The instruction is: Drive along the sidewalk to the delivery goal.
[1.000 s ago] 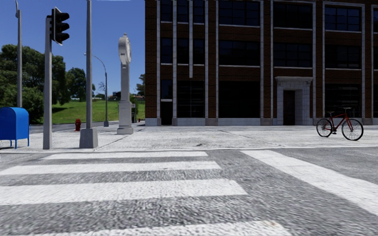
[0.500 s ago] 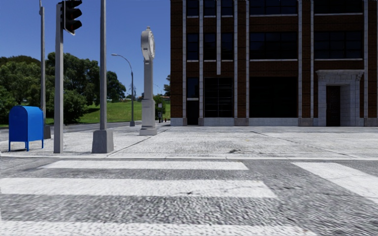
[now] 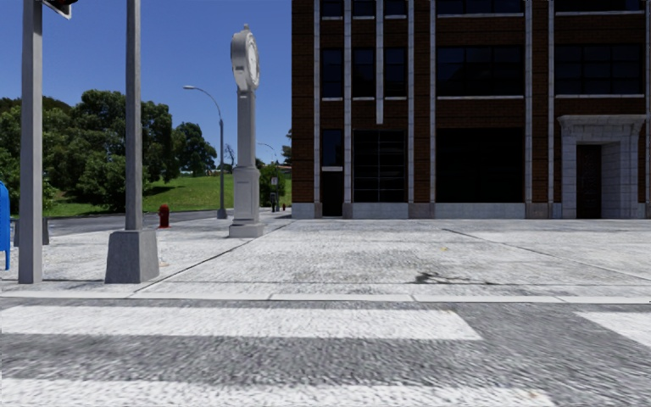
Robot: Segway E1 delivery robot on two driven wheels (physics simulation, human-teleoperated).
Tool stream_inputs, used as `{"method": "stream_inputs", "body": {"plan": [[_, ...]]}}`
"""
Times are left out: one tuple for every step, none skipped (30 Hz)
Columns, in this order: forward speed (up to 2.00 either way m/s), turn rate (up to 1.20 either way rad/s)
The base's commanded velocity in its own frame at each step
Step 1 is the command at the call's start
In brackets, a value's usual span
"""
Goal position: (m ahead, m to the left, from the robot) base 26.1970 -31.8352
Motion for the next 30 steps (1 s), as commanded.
{"method": "stream_inputs", "body": {"plan": [[2.0,0.0],[2.0,0.0],[2.0,0.0],[2.0,0.0],[2.0,0.0],[2.0,0.0],[2.0,0.0],[2.0,0.0],[2.0,0.0],[2.0,0.0],[2.0,0.0],[2.0,0.0],[2.0,0.0],[2.0,0.0],[2.0,0.0],[2.0,0.0],[2.0,0.0],[2.0,0.0],[2.0,-0.01],[2.0,-0.01],[2.0,-0.12],[2.0,-0.15],[2.0,-0.16],[2.0,-0.16],[2.0,-0.16],[2.0,-0.16],[2.0,-0.2],[2.0,-0.2],[2.0,-0.27],[2.0,-0.3]]}}
